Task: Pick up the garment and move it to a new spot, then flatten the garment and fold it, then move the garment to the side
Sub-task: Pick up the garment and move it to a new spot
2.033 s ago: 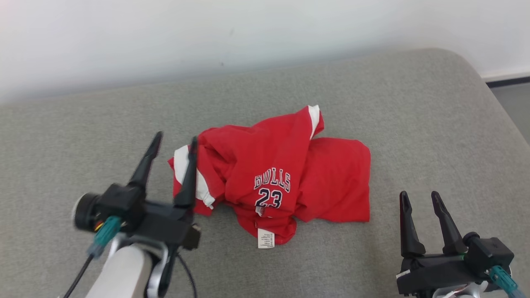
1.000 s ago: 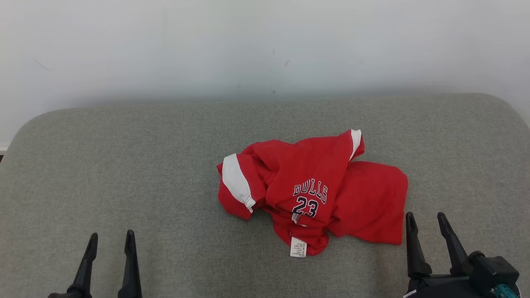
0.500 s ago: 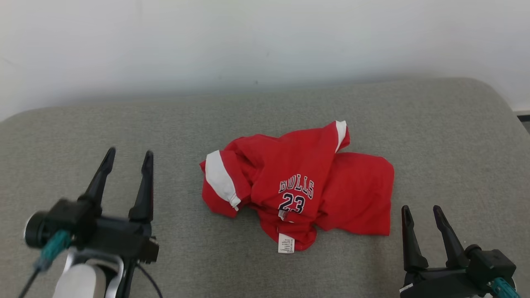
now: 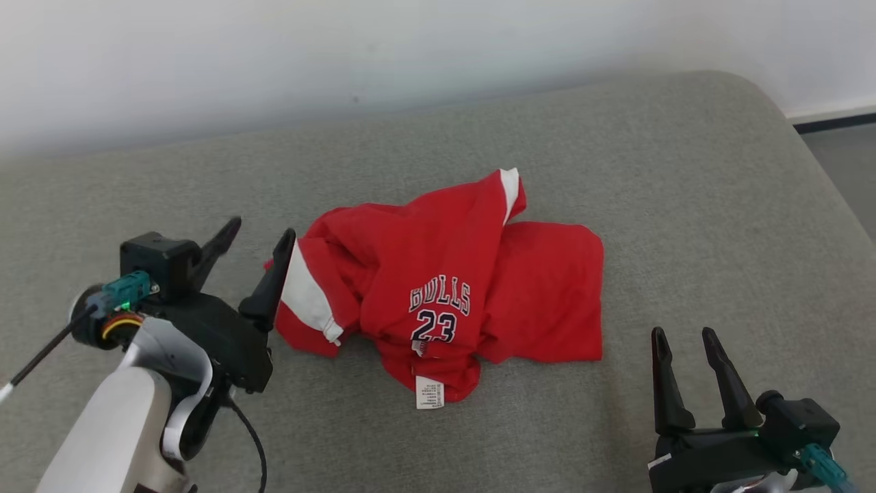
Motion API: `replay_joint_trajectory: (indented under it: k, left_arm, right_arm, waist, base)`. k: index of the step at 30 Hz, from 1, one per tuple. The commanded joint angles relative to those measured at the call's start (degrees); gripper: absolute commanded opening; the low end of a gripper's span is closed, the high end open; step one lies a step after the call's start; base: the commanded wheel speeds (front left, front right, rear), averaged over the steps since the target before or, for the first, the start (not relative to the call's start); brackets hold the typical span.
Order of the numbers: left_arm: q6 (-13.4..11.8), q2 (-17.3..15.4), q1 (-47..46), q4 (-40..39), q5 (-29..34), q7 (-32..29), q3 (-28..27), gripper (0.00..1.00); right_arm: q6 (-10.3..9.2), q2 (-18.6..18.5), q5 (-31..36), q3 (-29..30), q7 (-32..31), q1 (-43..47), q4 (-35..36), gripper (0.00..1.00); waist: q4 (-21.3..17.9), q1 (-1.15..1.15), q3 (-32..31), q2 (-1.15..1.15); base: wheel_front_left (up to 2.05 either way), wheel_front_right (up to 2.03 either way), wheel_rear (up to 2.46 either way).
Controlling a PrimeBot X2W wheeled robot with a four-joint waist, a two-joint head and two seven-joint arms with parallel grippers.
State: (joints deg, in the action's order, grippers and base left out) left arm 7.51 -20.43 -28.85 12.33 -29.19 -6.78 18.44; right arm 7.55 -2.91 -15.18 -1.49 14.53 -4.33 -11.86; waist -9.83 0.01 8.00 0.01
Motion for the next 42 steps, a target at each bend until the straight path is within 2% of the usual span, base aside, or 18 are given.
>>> replay_joint_trajectory:
  k: [1, 10, 19, 20, 21, 22, 26, 35, 42]
  left_arm:
    - [-0.07, -0.59, -0.47, 0.90, -1.60, -1.75, 0.90, 1.00]
    - [-0.06, -3.76, -1.87, 4.44, -8.02, -10.80, 4.80, 1.00]
    - [-0.08, -4.92, -2.14, 8.18, -10.34, -18.74, 8.03, 1.00]
    - [-0.07, -5.05, -2.33, 8.38, -10.10, -19.11, 8.36, 0.87]
    - [-0.08, -5.02, -2.44, 8.90, -10.18, -19.57, 8.50, 0.15]
    - [-0.09, -5.13, -2.38, 9.48, -9.93, -20.28, 9.13, 0.00]
    - [-0.08, -5.17, -3.14, 11.24, -9.71, -20.79, 10.64, 0.00]
    - [-0.10, -5.69, -7.07, 7.79, -6.64, -11.33, 10.47, 0.00]
    - [-0.30, -3.75, -12.85, 2.37, -4.35, -5.83, 10.05, 0.00]
  right_arm:
    - [-0.12, 0.01, -0.76, -0.17, 0.29, -0.65, -0.30, 1.00]
    - [-0.12, 0.03, -1.37, -0.80, 0.70, -1.50, -1.83, 1.00]
    - [-0.12, 0.03, -2.27, -1.42, 0.73, -2.12, -1.40, 1.00]
    - [-0.12, 0.03, -2.40, -1.43, 0.73, -2.15, -1.34, 1.00]
    - [-0.12, 0.02, -2.42, -1.48, 0.73, -2.17, -1.25, 1.00]
    - [-0.12, 0.02, -2.46, -1.50, 0.73, -2.16, -1.18, 1.00]
    - [-0.12, 0.03, -2.65, -1.57, 0.64, -2.49, -1.12, 1.00]
    - [-0.12, 0.01, -1.95, -0.50, 0.63, -1.65, -0.98, 1.00]
    - [-0.12, 0.02, -1.67, 0.35, 0.63, -0.85, -0.97, 1.00]
  waist:
    - [-1.84, -0.01, 1.41, -0.01]
    - [-3.81, -0.01, 1.96, -0.01]
    - [-5.32, -0.01, 3.02, -0.01]
    - [-5.44, -0.01, 3.16, -0.01]
    - [-5.53, -0.01, 3.27, -0.01]
    - [-5.60, -0.01, 3.37, -0.01]
    - [-5.56, -0.01, 3.84, -0.01]
    - [-3.41, -0.01, 2.07, -0.01]
    - [-1.43, -0.01, 0.29, -0.01]
  base:
    - [0.00, 0.00, 0.00]
    - [0.00, 0.00, 0.00]
    - [0.00, 0.00, 0.00]
    - [0.00, 0.00, 0.00]
    - [0.00, 0.00, 0.00]
    - [0.00, 0.00, 0.00]
    - [0.00, 0.00, 0.00]
    - [0.00, 0.00, 0.00]
    - [0.00, 0.00, 0.00]
